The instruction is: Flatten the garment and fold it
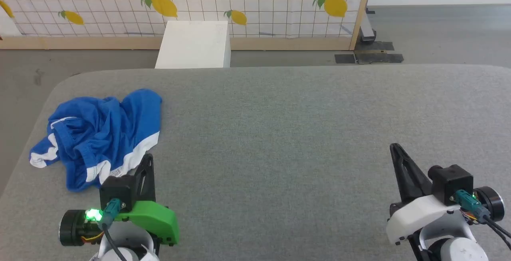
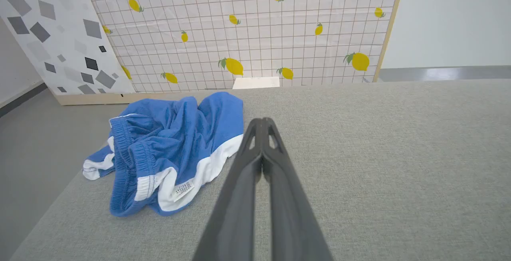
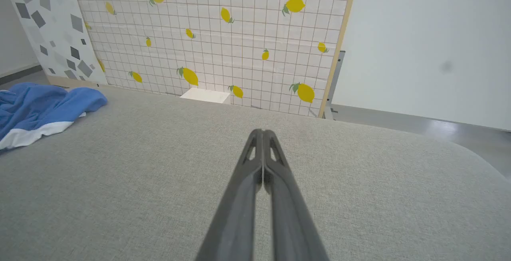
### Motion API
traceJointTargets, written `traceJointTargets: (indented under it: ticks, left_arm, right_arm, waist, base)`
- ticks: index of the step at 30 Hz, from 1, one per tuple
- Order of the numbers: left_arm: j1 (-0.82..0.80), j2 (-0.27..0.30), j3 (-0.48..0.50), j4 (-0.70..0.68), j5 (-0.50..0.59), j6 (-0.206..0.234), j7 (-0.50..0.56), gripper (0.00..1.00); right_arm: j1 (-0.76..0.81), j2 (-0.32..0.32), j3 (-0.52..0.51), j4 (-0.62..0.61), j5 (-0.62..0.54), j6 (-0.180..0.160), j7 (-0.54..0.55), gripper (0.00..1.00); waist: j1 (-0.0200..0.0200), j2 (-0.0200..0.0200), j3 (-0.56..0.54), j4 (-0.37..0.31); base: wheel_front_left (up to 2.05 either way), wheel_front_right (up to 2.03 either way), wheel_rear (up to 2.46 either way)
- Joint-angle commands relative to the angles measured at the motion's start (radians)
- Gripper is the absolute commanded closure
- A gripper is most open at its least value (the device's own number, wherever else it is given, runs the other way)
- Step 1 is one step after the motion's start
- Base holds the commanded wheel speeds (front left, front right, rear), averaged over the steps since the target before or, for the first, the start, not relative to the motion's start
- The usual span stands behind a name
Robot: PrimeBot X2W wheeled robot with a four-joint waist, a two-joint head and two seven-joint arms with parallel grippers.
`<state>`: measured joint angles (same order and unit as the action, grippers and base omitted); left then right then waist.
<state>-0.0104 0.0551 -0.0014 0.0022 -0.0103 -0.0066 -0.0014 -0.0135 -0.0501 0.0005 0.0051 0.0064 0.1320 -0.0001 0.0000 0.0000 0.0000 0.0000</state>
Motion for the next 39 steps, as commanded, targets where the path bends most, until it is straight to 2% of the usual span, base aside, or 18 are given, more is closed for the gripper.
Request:
traceJointTargets:
  ticks: [1, 10, 11, 26, 39]
  left_arm:
    - [0.010, -0.005, 0.001, -0.002, 0.010, 0.007, 0.001, 1.00]
    - [0.010, -0.005, 0.001, -0.002, 0.010, 0.007, 0.001, 1.00]
    - [0.000, 0.000, 0.000, 0.000, 0.000, 0.000, 0.000, 0.00]
    - [0.006, 0.000, -0.005, 0.012, -0.020, 0.006, -0.022, 0.00]
    - [0.019, -0.001, 0.003, 0.023, -0.041, 0.015, -0.049, 0.00]
  right_arm:
    - [0.013, 0.000, 0.000, -0.005, -0.006, -0.001, 0.000, 1.00]
    - [0.013, 0.000, 0.000, -0.005, -0.006, -0.001, 0.000, 1.00]
    - [0.000, 0.000, 0.000, 0.000, 0.000, 0.000, 0.000, 0.00]
    - [0.010, 0.000, 0.001, 0.023, 0.034, 0.000, -0.022, 0.00]
    - [0.019, 0.000, 0.008, 0.050, 0.070, 0.000, -0.049, 0.00]
  waist:
    - [0.0000, 0.0000, 0.000, 0.000]
    - [0.0000, 0.0000, 0.000, 0.000]
    - [0.0000, 0.0000, 0.000, 0.000]
    - [0.0000, 0.0000, -0.001, 0.004]
    - [0.0000, 0.0000, -0.005, 0.041]
  base:
    - [0.00, 0.00, 0.00]
    - [0.00, 0.00, 0.00]
    - [0.00, 0.00, 0.00]
    - [0.00, 0.00, 0.00]
    - [0.00, 0.00, 0.00]
